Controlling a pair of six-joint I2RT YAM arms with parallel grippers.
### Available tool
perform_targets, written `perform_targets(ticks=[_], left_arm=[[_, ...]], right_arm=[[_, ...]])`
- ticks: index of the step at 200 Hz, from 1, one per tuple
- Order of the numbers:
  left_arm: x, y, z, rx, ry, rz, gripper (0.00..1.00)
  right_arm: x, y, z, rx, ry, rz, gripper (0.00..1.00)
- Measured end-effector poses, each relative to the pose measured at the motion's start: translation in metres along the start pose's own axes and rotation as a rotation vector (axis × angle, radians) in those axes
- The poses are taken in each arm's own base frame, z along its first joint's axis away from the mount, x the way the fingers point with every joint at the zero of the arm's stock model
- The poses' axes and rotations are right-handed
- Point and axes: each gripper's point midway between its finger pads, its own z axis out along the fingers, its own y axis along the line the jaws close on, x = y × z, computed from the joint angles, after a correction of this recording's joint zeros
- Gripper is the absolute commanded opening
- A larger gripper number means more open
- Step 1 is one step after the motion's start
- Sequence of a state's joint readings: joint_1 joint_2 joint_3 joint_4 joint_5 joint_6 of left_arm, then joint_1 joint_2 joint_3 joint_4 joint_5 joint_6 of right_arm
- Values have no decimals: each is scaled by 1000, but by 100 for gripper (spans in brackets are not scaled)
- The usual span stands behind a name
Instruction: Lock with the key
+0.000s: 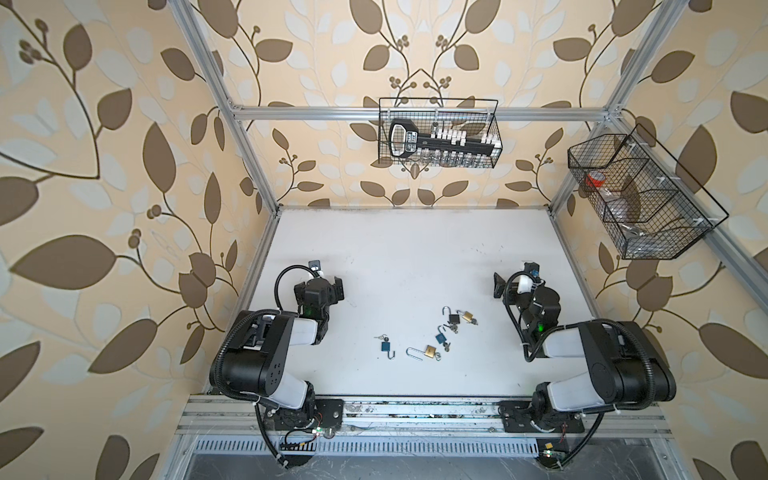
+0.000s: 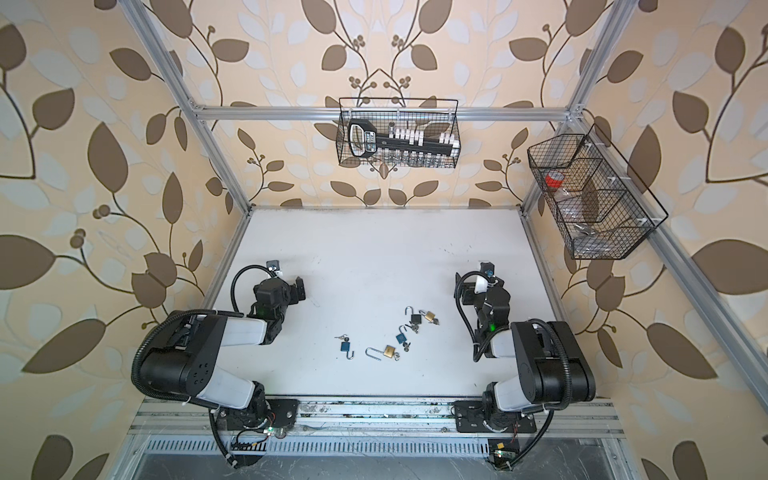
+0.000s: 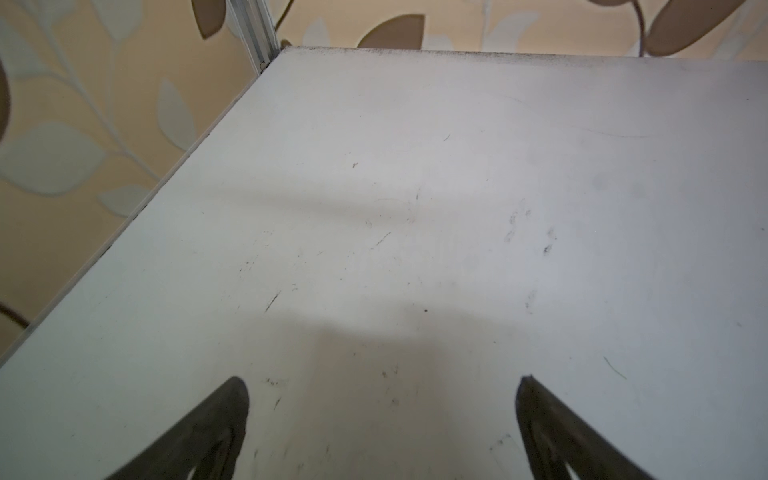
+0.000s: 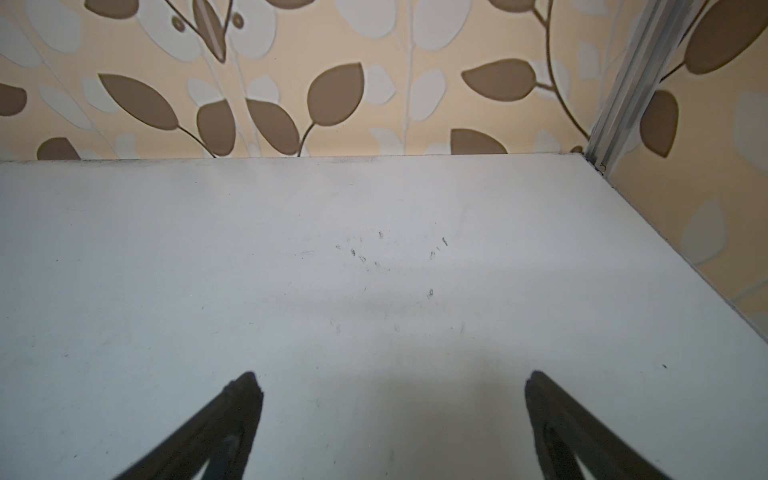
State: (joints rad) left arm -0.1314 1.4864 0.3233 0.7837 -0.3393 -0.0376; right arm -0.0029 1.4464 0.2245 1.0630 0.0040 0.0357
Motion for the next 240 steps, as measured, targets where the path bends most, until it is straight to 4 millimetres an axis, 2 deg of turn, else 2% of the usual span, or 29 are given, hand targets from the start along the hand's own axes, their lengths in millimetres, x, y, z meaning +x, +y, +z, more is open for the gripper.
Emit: perform_targets(ticks=[25,65,85,108,128,167,185,204,240], left_arm=[[-8,-7,-14,-32,-23,51,99],[-69,-22,-42,-69,-119,53,99],[-91,-15,-52,-117,-113,-15,99],[-104,-10,-62,-135,-78,-106,99],[-101,-8,-71,-122,-32,-188,99],[-79,-12,-89,-61,110,-338,99],[-74,-15,-96,-29,146,-377,99],[-65,-16,-98,-28,193,-382,99],[-55,-13,-100,-62,252,-394,99]], right_arm=[[-23,8,-9,0,-55,-24,99],[-55,16,-11,27,-85,-13,99],[-68,10,-6,70,-69,69,99],[-77,-5,0,166,-29,240,99],[-72,-14,4,237,31,349,99],[-40,-11,4,256,203,433,99],[-31,-3,1,211,242,461,99],[-31,10,-6,136,250,485,99],[-33,44,-12,-36,293,499,99]])
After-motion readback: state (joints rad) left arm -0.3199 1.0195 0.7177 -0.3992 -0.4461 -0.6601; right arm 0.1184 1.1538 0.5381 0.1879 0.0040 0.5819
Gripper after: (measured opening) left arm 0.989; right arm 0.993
